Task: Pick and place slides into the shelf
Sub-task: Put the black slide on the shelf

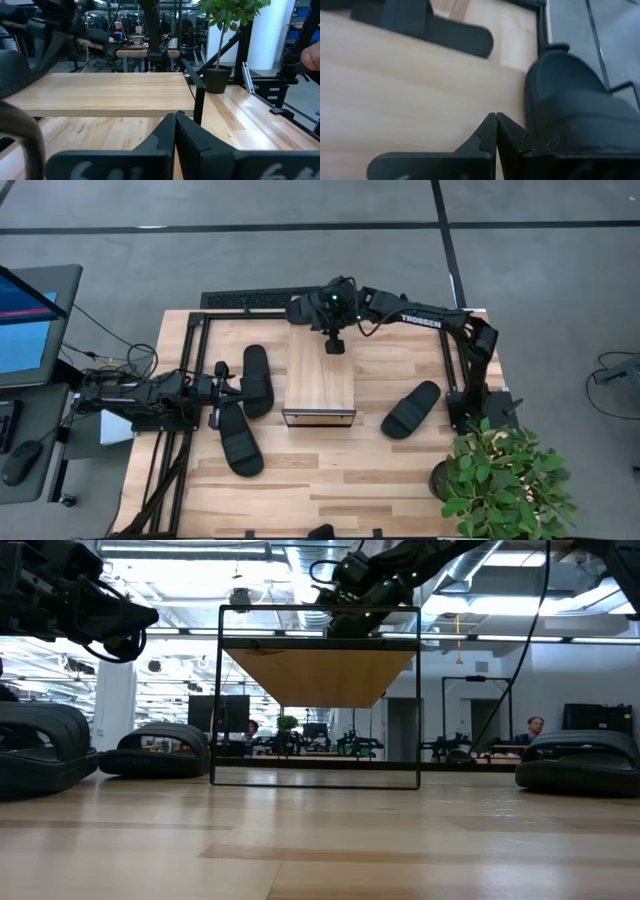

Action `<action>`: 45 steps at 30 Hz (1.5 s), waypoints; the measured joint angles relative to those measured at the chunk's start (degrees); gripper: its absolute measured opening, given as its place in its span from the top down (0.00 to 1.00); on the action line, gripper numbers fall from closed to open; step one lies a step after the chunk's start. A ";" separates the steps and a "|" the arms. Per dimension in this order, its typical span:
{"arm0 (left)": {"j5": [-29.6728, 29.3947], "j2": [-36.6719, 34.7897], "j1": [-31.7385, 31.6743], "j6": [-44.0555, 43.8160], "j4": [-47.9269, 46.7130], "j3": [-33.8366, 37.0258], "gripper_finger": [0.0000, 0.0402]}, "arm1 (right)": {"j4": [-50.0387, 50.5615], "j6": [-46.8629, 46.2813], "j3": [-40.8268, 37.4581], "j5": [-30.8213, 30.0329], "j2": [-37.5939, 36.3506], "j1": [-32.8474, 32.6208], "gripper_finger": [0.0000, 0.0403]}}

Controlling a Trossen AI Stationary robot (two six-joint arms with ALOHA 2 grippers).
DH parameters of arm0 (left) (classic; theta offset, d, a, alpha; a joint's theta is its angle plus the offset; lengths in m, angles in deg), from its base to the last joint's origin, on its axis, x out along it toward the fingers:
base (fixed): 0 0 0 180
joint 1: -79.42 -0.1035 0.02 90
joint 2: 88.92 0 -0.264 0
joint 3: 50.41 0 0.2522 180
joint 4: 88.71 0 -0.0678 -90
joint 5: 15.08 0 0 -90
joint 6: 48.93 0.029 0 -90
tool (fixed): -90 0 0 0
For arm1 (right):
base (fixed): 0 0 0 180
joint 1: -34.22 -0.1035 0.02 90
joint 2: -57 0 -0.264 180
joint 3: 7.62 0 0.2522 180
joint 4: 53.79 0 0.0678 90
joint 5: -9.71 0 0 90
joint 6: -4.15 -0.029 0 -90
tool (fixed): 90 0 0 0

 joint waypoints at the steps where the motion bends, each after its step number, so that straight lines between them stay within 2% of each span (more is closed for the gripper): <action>1: 0.01 0.01 0.02 0.10 0.00 0.01 1.00 | -1.21 -0.34 0.12 0.16 0.61 0.06 1.00; 9: 0.01 0.00 0.00 -0.11 0.00 0.01 1.00 | -4.03 -0.88 0.07 0.68 2.82 0.69 1.00; 20: -0.01 0.00 0.00 -0.29 0.00 0.01 1.00 | -6.71 -0.85 0.07 -3.22 2.81 1.92 1.00; 30: 0.01 0.00 0.02 -0.01 0.00 0.01 1.00 | -9.80 -0.90 0.07 -3.78 2.81 2.12 1.00; 45: 0.01 0.02 0.00 -0.28 0.00 0.01 1.00 | -6.90 -0.38 0.07 -3.56 2.81 0.95 1.00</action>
